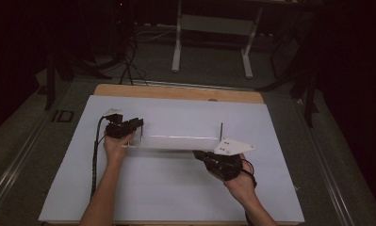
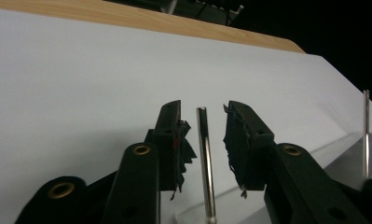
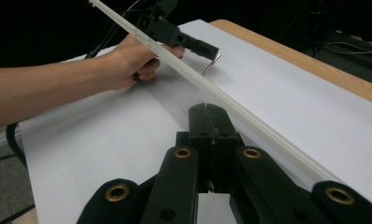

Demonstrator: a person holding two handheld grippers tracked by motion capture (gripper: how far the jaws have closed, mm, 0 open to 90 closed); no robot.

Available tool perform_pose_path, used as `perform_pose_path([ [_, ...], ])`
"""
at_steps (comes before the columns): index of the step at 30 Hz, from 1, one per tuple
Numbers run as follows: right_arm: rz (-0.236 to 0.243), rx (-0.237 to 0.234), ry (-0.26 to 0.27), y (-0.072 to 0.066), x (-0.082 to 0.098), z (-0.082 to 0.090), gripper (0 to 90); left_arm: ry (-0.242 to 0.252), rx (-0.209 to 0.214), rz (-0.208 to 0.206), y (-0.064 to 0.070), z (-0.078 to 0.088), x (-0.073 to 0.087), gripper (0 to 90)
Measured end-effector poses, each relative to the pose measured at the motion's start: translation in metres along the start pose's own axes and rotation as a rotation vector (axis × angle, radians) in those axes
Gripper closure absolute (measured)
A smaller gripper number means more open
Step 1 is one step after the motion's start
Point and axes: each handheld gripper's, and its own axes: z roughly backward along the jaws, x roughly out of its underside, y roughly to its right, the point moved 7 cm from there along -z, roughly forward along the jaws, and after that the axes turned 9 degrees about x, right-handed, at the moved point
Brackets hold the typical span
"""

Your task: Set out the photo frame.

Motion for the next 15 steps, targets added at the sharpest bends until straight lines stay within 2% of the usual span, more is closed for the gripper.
perform_pose_path([
  [7,-0.009,0.002,0.009,0.004,-0.005,-0.001,90.0,0.020,0.008,-0.049,0.006,0.018,0.001,62.7],
  [10,-0.012,0.005,0.014,0.006,-0.008,-0.002,90.0,0.018,0.026,-0.073,0.008,0.027,0.003,61.0],
  [15,-0.020,0.007,0.021,0.008,-0.012,-0.002,90.0,0.005,0.020,-0.115,0.010,0.039,0.005,60.2],
])
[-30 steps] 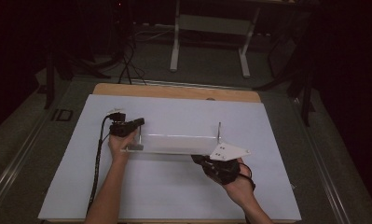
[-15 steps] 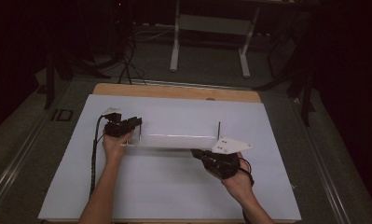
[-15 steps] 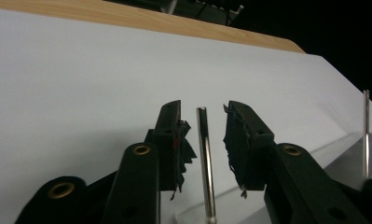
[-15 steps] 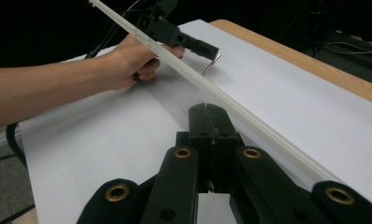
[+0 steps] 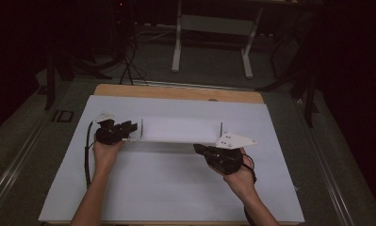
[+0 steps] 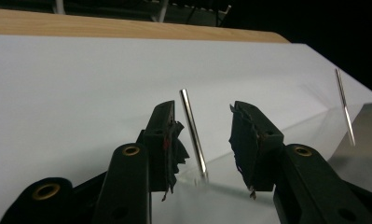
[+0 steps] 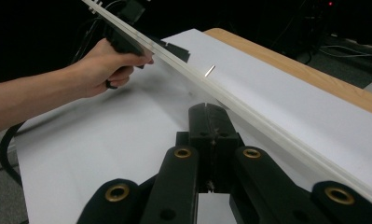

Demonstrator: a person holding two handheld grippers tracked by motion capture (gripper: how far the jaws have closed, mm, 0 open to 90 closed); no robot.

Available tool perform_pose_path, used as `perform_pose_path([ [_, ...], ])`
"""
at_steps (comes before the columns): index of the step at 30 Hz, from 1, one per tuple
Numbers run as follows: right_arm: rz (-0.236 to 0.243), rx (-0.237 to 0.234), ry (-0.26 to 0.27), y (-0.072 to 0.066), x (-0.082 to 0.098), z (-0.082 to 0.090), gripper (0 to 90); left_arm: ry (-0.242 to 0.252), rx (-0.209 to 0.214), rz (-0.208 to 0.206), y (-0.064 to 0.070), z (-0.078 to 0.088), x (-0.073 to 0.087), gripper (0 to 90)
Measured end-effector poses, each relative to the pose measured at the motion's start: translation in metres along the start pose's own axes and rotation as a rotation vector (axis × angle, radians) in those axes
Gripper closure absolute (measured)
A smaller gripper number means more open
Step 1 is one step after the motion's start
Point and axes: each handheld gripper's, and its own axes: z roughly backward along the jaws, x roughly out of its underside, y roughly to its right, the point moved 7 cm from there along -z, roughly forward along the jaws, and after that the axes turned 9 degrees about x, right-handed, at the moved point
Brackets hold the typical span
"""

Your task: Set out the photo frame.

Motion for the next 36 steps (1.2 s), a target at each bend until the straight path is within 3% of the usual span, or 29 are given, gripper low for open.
perform_pose_path([
  [5,-0.001,0.004,0.006,0.002,-0.005,0.000,90.0,0.001,-0.005,-0.019,0.001,0.014,0.004,60.0],
  [9,-0.003,0.006,0.011,0.003,-0.007,0.000,90.0,0.023,0.017,-0.033,0.005,0.022,0.005,57.9],
  [11,-0.003,0.010,0.014,0.005,-0.010,-0.001,90.0,0.013,0.021,-0.060,0.008,0.025,0.007,57.1],
  [21,-0.008,0.017,0.018,0.009,-0.016,-0.004,90.0,-0.013,0.036,-0.132,0.015,0.029,0.016,54.8],
  [28,-0.014,0.027,0.030,0.012,-0.020,-0.005,90.0,-0.018,0.065,-0.181,0.022,0.033,0.017,47.6],
  [36,-0.014,0.033,0.033,0.015,-0.024,-0.006,90.0,-0.038,0.098,-0.228,0.034,0.023,0.012,40.7],
])
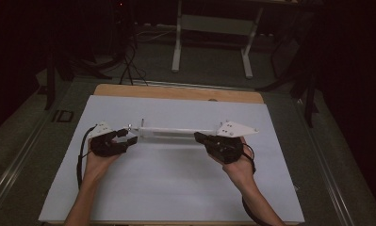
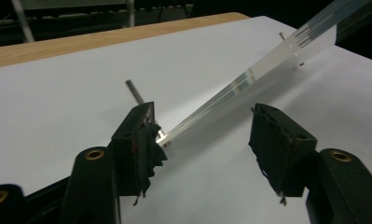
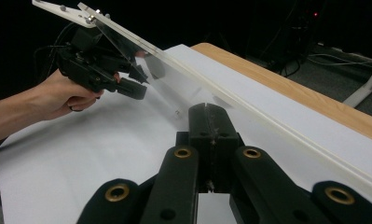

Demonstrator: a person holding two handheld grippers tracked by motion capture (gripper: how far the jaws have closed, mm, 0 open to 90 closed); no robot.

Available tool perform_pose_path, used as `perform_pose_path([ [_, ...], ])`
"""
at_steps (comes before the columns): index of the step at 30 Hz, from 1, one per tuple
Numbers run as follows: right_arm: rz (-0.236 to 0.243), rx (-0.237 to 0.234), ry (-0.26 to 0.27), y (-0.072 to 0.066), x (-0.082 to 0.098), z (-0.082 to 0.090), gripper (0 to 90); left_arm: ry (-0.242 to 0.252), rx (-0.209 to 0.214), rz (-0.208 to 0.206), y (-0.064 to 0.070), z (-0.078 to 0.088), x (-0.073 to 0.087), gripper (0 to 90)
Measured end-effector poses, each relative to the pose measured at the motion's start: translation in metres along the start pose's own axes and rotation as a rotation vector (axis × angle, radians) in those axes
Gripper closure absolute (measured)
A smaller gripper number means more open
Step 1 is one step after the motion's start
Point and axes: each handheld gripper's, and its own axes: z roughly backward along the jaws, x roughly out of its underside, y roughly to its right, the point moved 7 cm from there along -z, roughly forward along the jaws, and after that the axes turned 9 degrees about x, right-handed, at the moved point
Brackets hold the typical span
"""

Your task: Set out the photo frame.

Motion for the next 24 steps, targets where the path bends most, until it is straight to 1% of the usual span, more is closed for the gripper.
perform_pose_path([
  [2,-0.003,0.001,0.002,0.001,-0.001,-0.001,90.0,0.005,0.005,-0.008,0.002,-0.002,-0.004,39.2],
  [4,-0.001,0.001,0.002,0.001,-0.001,-0.001,90.0,0.005,0.005,-0.008,0.002,-0.002,-0.004,39.1],
  [5,-0.001,0.001,0.002,0.001,-0.001,-0.001,90.0,0.010,0.011,-0.026,0.006,-0.005,-0.009,39.1],
  [6,-0.007,0.005,0.006,0.002,-0.003,-0.002,90.0,0.011,0.011,-0.029,0.007,-0.006,-0.011,39.1],
  [8,-0.004,0.008,0.007,0.004,-0.004,-0.003,90.0,0.017,0.012,-0.043,0.009,-0.008,-0.015,39.4],
  [9,-0.005,0.010,0.008,0.004,-0.004,-0.003,90.0,0.018,0.009,-0.055,0.010,-0.009,-0.017,41.0],
  [13,0.000,0.019,0.008,0.006,-0.007,-0.005,90.0,0.021,0.005,-0.087,0.014,-0.015,-0.025,40.2],
  [17,0.005,0.032,0.010,0.008,-0.010,-0.006,90.0,0.018,0.013,-0.104,0.017,-0.019,-0.029,40.7],
  [19,0.002,0.037,0.014,0.010,-0.011,-0.007,90.0,0.022,0.005,-0.109,0.017,-0.021,-0.030,43.5],
  [21,0.003,0.044,0.015,0.012,-0.013,-0.008,90.0,0.024,-0.006,-0.109,0.017,-0.021,-0.030,44.6],
  [24,0.012,0.064,0.013,0.016,-0.014,-0.009,90.0,0.024,-0.005,-0.103,0.015,-0.021,-0.031,45.6],
])
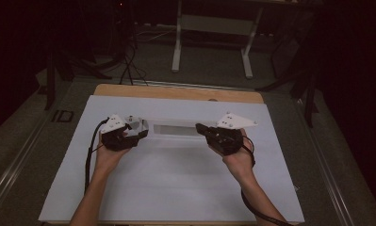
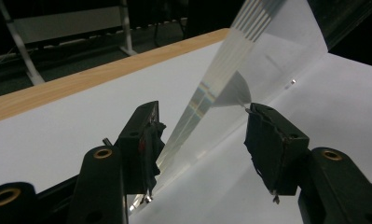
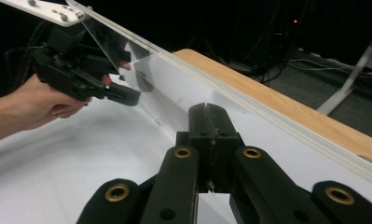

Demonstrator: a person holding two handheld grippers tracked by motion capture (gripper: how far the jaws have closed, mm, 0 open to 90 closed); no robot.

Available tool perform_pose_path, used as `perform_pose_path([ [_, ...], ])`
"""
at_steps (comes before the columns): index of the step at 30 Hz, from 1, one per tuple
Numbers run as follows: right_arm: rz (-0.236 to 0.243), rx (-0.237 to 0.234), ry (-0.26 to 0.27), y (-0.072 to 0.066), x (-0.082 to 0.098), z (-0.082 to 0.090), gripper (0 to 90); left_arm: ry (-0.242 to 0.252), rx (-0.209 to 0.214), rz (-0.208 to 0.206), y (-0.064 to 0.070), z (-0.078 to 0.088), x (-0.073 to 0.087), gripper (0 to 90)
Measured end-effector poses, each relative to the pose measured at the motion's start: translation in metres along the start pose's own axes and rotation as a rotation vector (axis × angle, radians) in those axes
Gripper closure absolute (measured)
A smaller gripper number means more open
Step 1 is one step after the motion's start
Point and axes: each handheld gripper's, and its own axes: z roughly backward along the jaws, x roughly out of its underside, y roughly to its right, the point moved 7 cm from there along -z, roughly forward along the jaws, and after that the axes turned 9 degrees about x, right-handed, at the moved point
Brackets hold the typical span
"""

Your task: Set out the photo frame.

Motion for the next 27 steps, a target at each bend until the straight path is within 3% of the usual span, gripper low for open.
perform_pose_path([
  [12,-0.015,0.048,-0.036,0.019,0.022,-0.004,86.1,-0.004,-0.015,-0.005,-0.003,-0.002,-0.002,47.1],
  [20,0.018,0.091,-0.050,0.033,0.039,-0.002,79.8,0.006,-0.019,0.004,-0.005,-0.003,-0.003,47.2],
  [27,-0.029,0.108,-0.065,0.055,0.061,-0.001,71.0,0.010,-0.022,0.005,-0.007,-0.004,-0.004,47.4],
])
